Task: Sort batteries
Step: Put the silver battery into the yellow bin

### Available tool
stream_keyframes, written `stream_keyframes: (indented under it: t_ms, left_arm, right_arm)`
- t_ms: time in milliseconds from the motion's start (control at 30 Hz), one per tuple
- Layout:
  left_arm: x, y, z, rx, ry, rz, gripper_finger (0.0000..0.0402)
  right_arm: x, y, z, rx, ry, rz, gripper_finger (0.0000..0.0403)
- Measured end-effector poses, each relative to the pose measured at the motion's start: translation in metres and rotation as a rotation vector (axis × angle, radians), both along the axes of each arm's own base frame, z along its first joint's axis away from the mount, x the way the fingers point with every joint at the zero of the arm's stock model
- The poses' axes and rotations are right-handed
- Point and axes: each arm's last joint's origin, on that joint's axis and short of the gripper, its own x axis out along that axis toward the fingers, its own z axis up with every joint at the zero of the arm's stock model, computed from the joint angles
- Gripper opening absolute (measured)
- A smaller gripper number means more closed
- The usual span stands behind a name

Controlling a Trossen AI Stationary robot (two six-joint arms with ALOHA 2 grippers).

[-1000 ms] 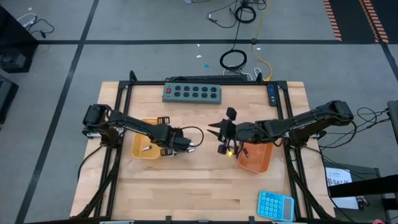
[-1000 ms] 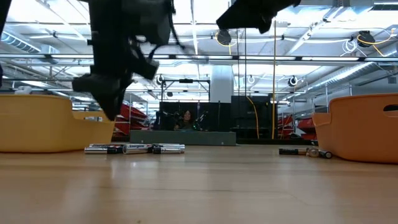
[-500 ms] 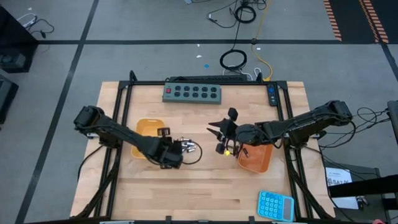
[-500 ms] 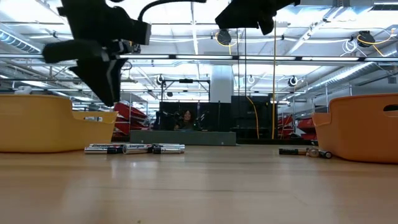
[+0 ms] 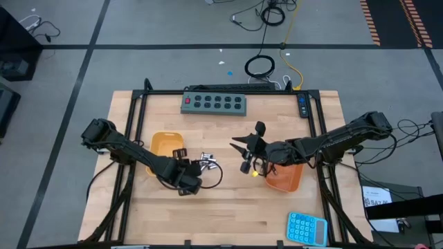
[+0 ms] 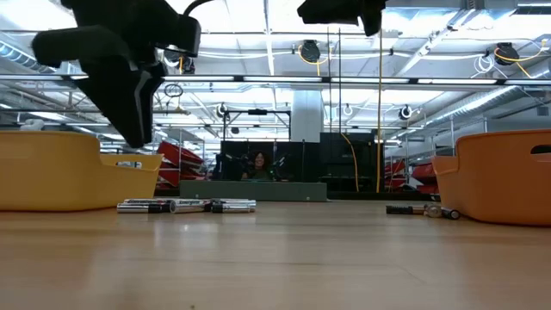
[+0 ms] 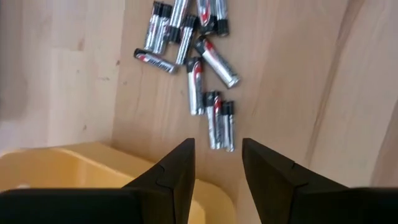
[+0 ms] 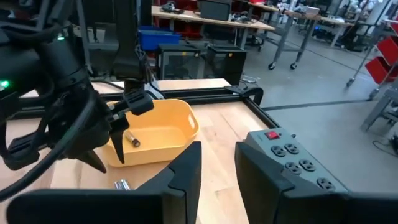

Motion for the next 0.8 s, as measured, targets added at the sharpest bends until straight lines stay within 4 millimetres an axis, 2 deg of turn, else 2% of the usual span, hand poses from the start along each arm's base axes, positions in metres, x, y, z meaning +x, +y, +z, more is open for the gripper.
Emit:
stream_keyframes:
  t_ms: [267,433,633,800]
  left_arm:
    - [0.012,0.013,0.0,-0.084,-0.021,-0.017,0.0143]
    - [0.018,0.024,0.0,-0.141,-0.012,-0.043,0.0143]
    - [0.021,0.038,0.0,-0.185,0.014,-0.047,0.0143]
    - [0.022,0.038,-0.005,-0.172,0.04,-0.094,0.0143]
  right_arm:
    - [0.0,0.0,0.0,-0.041,0.021,0.013,0.009]
    - [0.002,0.0,0.016,-0.073,0.049,0.018,0.009]
    - [0.0,0.002,0.01,-0.08,0.108,-0.011,0.009]
    - [-0.002,-0.005,0.004,-0.112,0.174,-0.073,0.009]
